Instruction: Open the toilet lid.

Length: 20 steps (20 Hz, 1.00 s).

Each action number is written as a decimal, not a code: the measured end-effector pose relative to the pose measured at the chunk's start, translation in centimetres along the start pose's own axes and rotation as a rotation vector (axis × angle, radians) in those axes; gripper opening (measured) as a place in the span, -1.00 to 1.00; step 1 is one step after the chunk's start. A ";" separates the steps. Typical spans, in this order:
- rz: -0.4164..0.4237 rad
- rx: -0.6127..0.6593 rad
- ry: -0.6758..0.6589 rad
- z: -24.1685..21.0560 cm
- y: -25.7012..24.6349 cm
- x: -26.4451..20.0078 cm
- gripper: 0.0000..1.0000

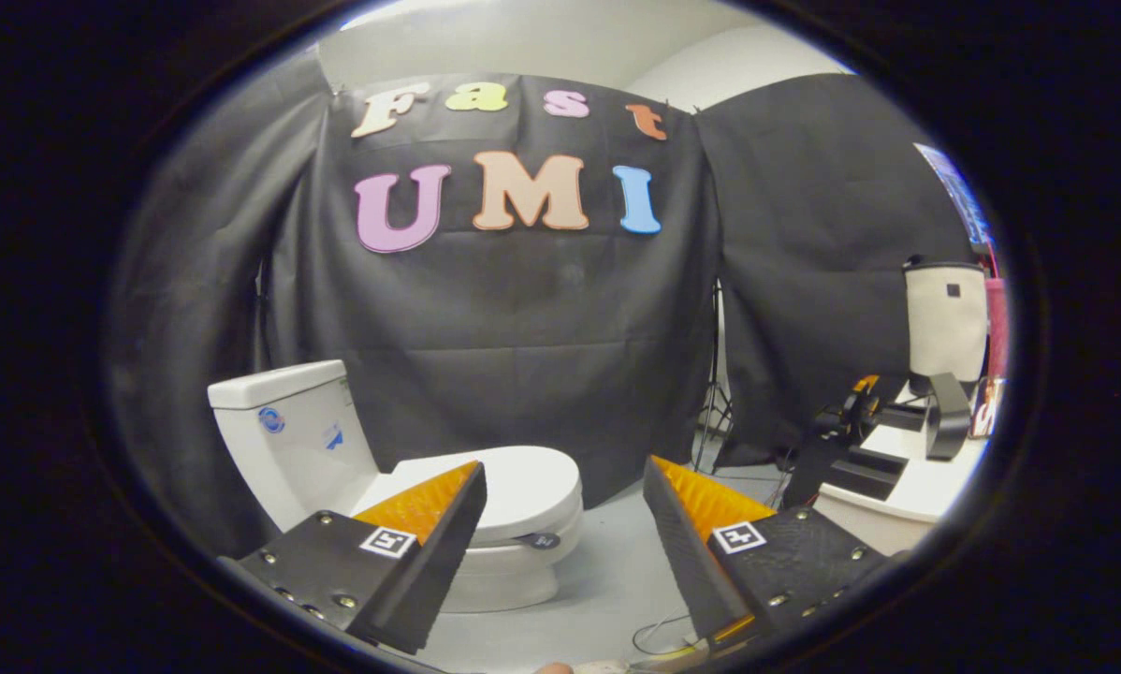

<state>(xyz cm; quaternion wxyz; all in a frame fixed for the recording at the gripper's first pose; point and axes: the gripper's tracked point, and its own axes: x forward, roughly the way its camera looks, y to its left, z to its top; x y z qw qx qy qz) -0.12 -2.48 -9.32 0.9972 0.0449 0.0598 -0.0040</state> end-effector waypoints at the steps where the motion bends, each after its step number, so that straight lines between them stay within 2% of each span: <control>1: -0.010 0.028 0.004 -0.2 -0.2 0.7 0.98; 6: 0.009 0.147 0.042 -2.6 1.0 5.2 0.99; 9: 0.036 0.286 0.057 -4.4 1.8 8.3 0.98; 11: 0.032 0.384 0.092 -7.1 2.1 10.4 0.97; 12: 0.019 0.420 0.118 -8.8 1.8 11.2 0.88; 14: 0.018 0.484 0.158 -11.4 1.9 12.4 0.83; 20: -0.002 0.661 0.243 -17.9 1.2 17.0 0.79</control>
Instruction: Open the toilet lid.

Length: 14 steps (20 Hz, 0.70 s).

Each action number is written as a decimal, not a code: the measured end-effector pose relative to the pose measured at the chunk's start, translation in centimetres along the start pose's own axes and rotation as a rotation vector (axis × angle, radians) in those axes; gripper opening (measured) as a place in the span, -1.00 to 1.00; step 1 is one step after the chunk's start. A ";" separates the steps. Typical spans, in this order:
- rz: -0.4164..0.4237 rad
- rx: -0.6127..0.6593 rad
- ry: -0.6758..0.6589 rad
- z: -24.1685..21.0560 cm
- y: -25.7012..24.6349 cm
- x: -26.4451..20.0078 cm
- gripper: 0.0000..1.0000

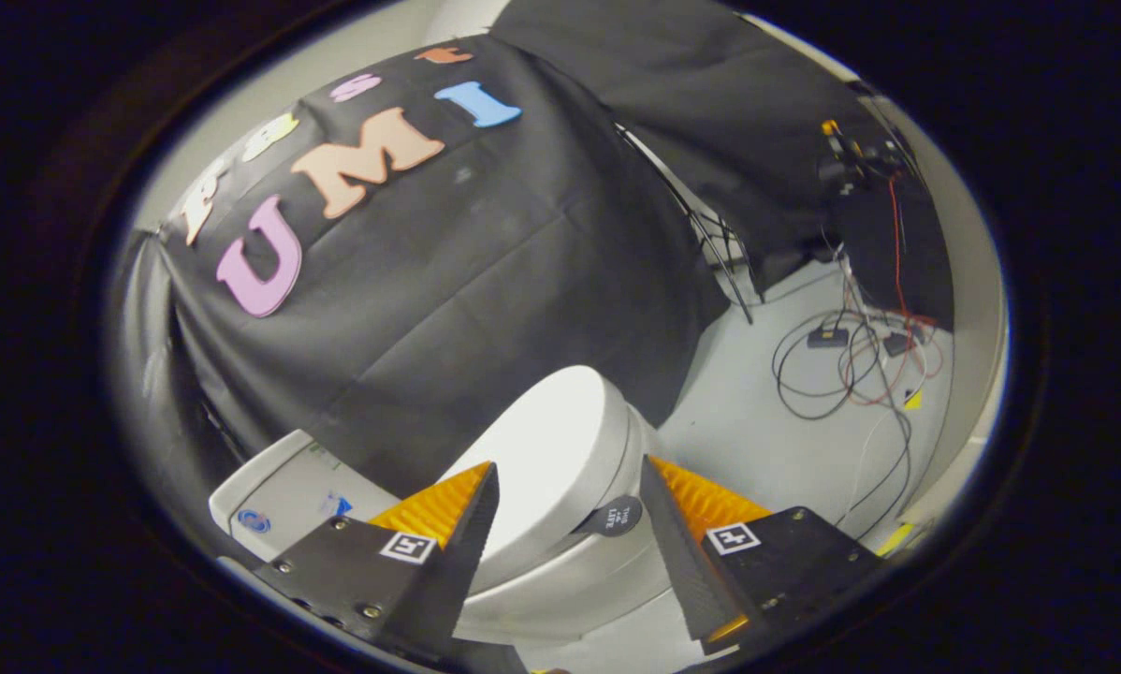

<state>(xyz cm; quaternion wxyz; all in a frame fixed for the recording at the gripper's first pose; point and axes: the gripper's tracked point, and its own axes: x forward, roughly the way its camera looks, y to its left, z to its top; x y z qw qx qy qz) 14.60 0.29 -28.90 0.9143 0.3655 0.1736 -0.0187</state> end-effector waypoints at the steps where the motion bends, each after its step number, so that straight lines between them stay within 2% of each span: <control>1: -0.020 0.035 0.015 -0.8 -0.9 1.0 0.72; 4: -0.045 0.107 0.044 -3.0 -2.8 2.7 0.58; 11: -0.068 0.302 0.078 -5.3 -5.2 5.8 0.58; 12: -0.074 0.321 0.095 -5.8 -5.5 5.2 0.46; 14: -0.058 0.343 0.121 -6.8 -5.3 6.9 0.22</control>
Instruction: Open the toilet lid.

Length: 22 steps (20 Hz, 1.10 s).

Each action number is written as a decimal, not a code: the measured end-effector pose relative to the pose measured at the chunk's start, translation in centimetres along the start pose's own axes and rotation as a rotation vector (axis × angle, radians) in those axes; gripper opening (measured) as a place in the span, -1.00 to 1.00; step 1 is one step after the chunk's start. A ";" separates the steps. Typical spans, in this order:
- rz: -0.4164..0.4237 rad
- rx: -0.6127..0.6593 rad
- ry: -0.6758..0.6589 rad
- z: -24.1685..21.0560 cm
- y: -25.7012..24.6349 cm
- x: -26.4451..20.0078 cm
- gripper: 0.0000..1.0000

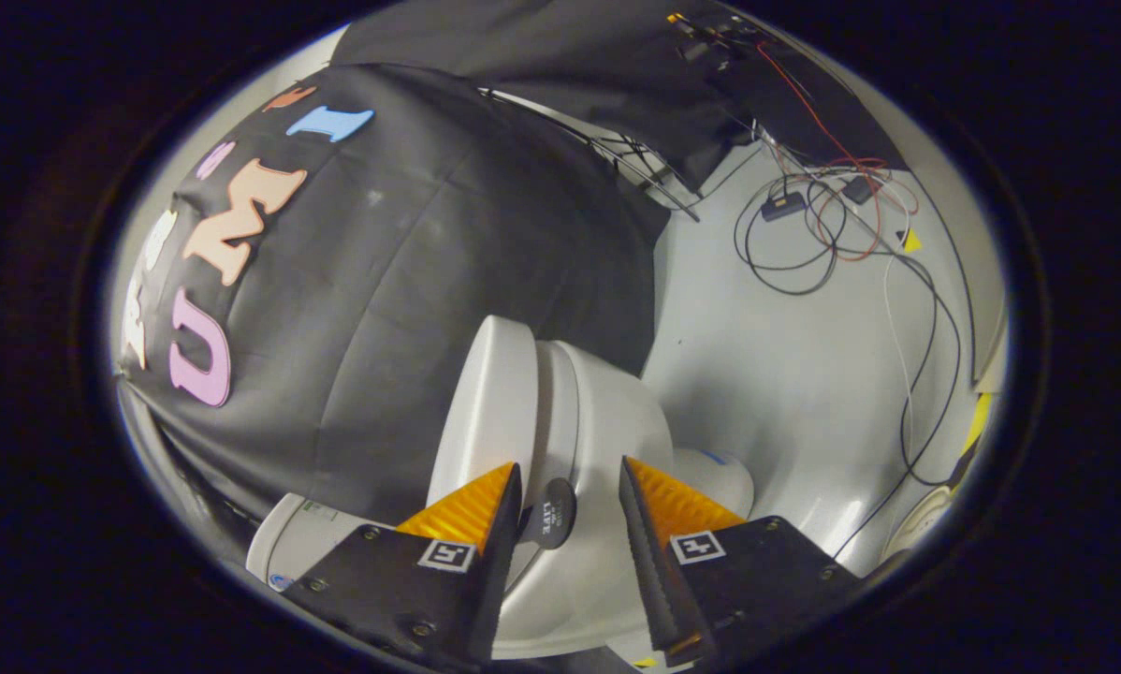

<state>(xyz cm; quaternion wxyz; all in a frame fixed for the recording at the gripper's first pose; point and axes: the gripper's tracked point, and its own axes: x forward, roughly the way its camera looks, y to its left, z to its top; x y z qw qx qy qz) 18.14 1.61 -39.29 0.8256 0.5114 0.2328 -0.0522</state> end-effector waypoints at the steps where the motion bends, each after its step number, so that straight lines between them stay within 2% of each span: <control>1: 0.012 0.009 0.016 -0.6 0.3 0.4 0.14; 4: 0.007 0.027 0.058 -1.6 -0.1 1.1 -0.11; 5: 0.054 0.060 0.062 -1.6 0.9 0.8 -0.11; 7: 0.062 0.070 0.065 -1.6 1.2 1.4 -0.74; 9: 0.071 0.076 0.054 0.0 0.7 -0.1 -0.72; 10: 0.073 0.066 0.061 -1.8 0.8 3.3 -0.96; 11: 0.073 0.065 0.059 -1.4 0.8 1.5 -0.97; 14: 0.063 0.024 0.043 -1.2 1.7 0.5 -0.96; 17: 0.013 -0.056 0.044 -1.4 1.8 0.1 -0.97; 22: 0.077 -0.095 -0.026 -0.1 5.5 -1.2 -0.98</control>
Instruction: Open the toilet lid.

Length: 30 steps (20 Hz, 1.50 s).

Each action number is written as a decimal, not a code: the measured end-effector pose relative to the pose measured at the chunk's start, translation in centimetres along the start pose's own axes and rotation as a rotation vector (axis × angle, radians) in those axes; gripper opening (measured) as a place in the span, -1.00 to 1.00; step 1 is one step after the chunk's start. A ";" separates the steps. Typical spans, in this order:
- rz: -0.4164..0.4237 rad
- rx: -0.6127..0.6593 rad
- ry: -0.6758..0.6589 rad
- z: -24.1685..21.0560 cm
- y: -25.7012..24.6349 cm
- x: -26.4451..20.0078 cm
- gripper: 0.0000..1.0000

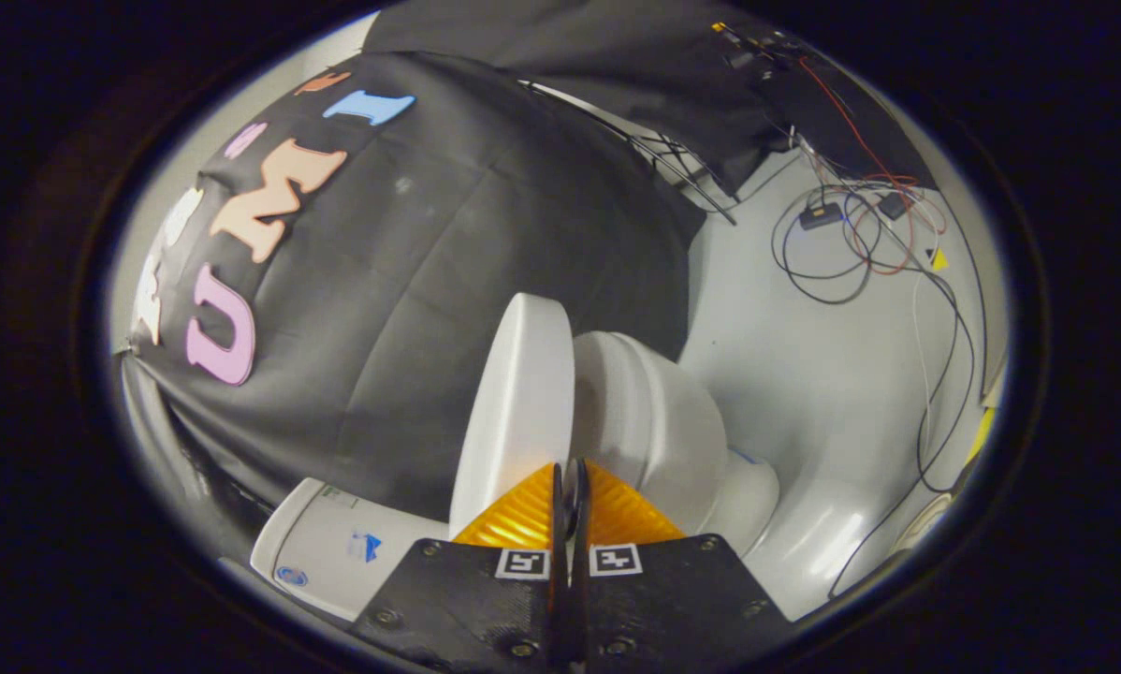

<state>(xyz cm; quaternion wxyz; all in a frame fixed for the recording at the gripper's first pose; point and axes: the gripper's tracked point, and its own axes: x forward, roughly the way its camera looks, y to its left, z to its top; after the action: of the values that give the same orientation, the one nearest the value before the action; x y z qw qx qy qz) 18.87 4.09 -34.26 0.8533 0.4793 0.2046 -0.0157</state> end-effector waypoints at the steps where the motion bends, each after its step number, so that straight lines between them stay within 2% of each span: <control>1: 0.007 -0.010 -0.014 0.3 0.6 -0.3 -0.98; 7: 0.053 -0.012 -0.116 1.6 6.6 -2.3 -0.98; 16: 0.028 -0.230 -0.137 1.0 15.2 -5.1 -0.98; 30: 0.149 -0.421 -0.165 -3.8 26.0 -8.6 -0.96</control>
<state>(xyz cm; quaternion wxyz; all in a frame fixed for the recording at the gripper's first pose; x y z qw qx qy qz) 15.53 19.87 -11.77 0.9471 0.3017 0.0971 0.0513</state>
